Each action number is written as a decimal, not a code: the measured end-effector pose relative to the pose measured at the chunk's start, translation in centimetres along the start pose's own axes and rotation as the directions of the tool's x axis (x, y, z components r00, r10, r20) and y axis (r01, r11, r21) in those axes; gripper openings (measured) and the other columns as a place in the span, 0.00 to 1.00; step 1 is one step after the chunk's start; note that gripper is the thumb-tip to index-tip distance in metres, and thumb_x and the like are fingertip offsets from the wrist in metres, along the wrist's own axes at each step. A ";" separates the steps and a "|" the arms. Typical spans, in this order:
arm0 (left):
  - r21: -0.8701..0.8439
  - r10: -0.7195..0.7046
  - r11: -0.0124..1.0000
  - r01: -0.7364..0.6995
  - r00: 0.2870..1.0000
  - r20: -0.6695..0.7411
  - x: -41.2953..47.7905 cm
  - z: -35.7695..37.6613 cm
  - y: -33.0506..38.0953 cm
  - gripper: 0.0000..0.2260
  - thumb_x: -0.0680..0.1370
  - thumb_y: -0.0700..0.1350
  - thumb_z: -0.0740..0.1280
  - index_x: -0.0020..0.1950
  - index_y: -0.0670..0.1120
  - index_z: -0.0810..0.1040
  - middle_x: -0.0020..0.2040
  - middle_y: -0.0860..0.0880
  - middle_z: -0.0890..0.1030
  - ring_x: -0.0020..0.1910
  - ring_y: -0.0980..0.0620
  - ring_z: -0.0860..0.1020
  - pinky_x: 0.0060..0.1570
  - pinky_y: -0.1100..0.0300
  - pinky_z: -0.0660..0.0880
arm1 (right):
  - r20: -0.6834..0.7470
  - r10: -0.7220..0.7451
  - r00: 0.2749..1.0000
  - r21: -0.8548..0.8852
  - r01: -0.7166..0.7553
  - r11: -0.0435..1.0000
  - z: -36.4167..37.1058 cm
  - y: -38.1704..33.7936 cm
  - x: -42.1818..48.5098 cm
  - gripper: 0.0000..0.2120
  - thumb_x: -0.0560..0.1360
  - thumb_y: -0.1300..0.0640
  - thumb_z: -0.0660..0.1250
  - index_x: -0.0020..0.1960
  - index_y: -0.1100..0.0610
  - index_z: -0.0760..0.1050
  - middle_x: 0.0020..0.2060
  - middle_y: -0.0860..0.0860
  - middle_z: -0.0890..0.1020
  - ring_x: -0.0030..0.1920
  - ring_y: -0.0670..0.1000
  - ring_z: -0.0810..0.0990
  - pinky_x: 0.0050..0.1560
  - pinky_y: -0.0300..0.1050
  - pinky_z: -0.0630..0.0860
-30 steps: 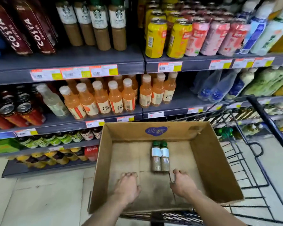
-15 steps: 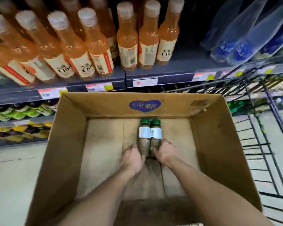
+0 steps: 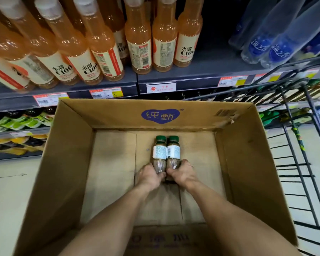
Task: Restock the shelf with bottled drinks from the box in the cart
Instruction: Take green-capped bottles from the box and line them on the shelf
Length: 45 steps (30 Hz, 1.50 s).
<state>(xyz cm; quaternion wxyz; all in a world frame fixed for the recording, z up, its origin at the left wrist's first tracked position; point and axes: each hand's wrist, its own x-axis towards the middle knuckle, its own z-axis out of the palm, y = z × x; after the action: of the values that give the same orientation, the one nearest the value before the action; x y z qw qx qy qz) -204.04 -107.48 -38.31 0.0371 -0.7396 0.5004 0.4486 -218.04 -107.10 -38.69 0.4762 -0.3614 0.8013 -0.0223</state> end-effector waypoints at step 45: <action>-0.181 0.442 0.765 -0.618 0.708 -0.552 -25.4 -39.1 -10.6 0.21 0.68 0.55 0.75 0.58 0.60 0.72 0.50 0.62 0.79 0.50 0.61 0.78 0.48 0.64 0.74 | -0.103 -0.769 0.630 0.644 0.632 0.431 1.3 -29.1 -33.7 0.32 0.61 0.60 0.73 0.65 0.51 0.75 0.54 0.55 0.86 0.54 0.58 0.85 0.53 0.58 0.82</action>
<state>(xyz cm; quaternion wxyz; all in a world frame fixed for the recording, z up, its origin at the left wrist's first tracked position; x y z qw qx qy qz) -173.81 -103.94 -1.41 -0.3533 -0.6414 0.5986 0.3247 -191.16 -107.95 -3.14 0.5936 -0.4820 0.4652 -0.4460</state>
